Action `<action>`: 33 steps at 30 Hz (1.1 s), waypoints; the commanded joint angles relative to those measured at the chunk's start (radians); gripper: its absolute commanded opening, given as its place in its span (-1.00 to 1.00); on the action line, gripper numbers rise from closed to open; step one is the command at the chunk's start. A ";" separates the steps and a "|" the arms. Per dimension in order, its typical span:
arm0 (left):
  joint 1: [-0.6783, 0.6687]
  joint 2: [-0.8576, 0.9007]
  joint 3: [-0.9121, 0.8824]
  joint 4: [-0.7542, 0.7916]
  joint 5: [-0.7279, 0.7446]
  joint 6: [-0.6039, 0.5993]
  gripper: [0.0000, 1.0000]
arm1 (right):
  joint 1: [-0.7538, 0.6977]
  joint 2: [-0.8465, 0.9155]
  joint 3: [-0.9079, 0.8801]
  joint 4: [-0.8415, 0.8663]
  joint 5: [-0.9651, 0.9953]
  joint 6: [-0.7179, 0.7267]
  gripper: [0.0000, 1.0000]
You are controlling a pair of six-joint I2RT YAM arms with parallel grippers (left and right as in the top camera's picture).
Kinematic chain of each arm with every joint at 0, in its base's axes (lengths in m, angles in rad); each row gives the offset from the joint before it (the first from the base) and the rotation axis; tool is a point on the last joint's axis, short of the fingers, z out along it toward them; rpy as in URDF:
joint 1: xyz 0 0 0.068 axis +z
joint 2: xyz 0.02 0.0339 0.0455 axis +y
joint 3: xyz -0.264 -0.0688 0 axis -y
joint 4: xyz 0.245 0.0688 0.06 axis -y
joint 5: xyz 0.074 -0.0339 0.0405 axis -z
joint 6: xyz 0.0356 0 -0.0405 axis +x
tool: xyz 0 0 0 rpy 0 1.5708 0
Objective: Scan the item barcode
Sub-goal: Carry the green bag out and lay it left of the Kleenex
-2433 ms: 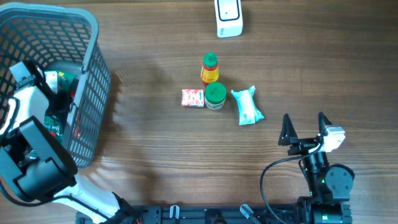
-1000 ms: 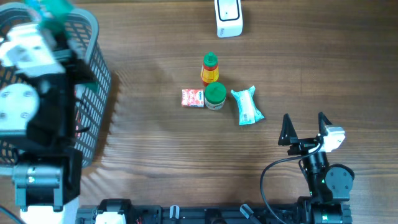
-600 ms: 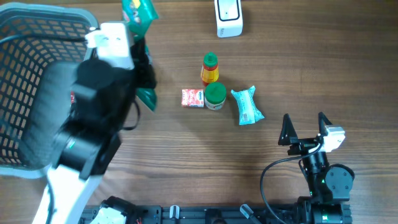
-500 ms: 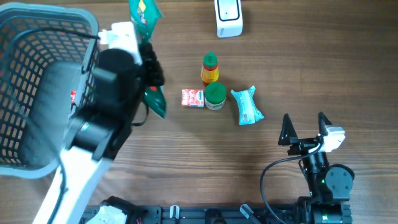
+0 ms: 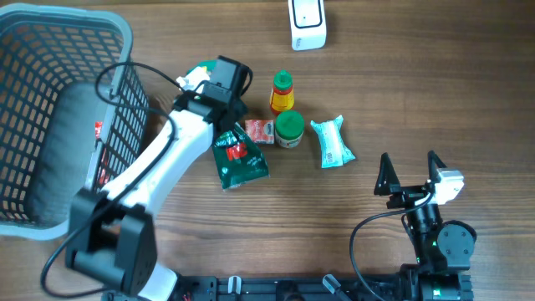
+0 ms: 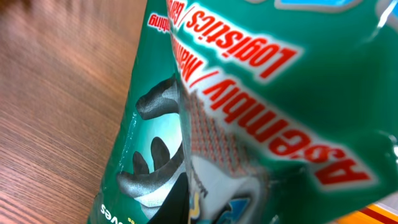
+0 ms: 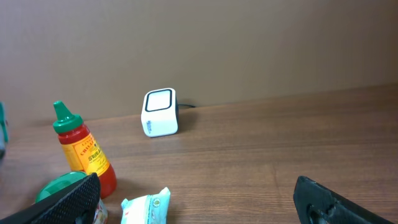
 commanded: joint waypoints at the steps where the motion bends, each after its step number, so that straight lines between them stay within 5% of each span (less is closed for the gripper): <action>1: -0.013 0.029 0.007 0.000 -0.020 -0.031 -0.92 | 0.004 -0.008 -0.002 0.004 0.006 -0.010 0.99; 3: -0.013 0.027 0.007 0.010 -0.020 -0.031 -0.85 | 0.004 -0.008 -0.002 0.005 0.006 -0.010 0.99; 9: -0.012 -0.030 0.007 0.020 -0.021 -0.019 0.30 | 0.004 -0.008 -0.002 0.004 0.006 -0.010 0.99; 14: -0.011 -0.151 0.010 0.026 -0.047 0.050 0.48 | 0.004 -0.008 -0.002 0.004 0.006 -0.010 0.99; 17: -0.012 -0.241 0.016 0.056 -0.082 0.158 0.75 | 0.004 -0.008 -0.002 0.005 0.006 -0.010 0.99; 18: -0.011 -0.284 0.019 0.081 -0.100 0.229 0.99 | 0.004 -0.008 -0.002 0.005 0.006 -0.010 1.00; 27: 0.004 -0.597 0.019 0.311 -0.363 0.724 1.00 | 0.004 -0.008 -0.002 0.005 0.006 -0.010 1.00; 33: 0.275 -0.729 0.019 0.337 -0.380 0.793 1.00 | 0.004 -0.008 -0.002 0.005 0.006 -0.010 0.99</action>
